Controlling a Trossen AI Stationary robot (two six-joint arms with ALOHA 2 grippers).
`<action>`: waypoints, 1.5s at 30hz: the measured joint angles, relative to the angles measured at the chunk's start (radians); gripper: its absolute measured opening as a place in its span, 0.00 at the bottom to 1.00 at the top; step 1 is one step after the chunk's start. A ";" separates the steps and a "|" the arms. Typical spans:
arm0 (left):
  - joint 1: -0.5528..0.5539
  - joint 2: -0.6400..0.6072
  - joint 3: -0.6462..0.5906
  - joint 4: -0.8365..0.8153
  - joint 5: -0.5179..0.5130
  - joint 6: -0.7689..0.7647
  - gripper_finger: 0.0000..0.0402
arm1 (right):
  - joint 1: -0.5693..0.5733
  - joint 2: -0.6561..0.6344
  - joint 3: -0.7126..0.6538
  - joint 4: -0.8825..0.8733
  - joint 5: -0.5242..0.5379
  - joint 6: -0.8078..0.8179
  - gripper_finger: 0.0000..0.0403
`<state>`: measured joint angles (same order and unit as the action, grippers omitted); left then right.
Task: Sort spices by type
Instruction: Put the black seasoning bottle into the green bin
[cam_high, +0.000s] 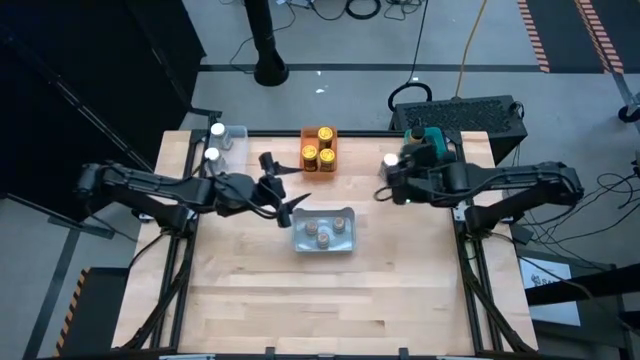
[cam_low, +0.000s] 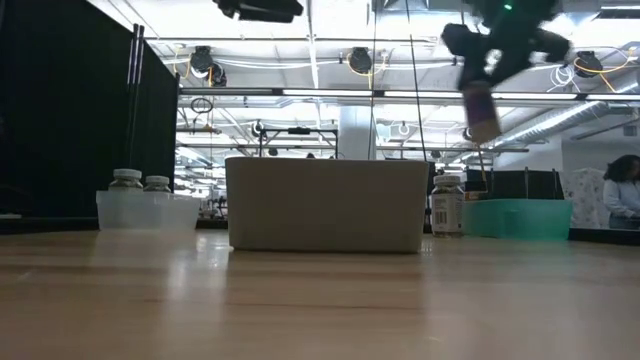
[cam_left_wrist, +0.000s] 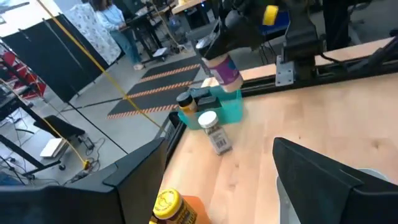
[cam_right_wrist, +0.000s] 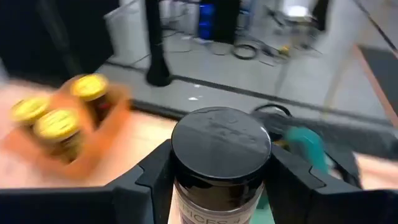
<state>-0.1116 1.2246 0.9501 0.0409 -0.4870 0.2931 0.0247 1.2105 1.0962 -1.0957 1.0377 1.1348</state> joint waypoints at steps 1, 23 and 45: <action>-0.001 -0.012 0.000 -0.012 0.000 -0.007 0.75 | -0.009 -0.016 -0.011 -0.048 0.011 0.075 0.44; 0.000 -0.111 0.000 -0.077 0.002 -0.025 0.75 | -0.149 -0.151 -0.452 -0.005 0.148 0.553 0.44; 0.000 -0.111 0.000 -0.104 0.003 -0.027 0.75 | -0.294 0.062 -0.452 0.281 0.114 0.316 0.53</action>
<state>-0.1120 1.1137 0.9501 -0.0628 -0.4835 0.2665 -0.2695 1.2724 0.6441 -0.8143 1.1517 1.4509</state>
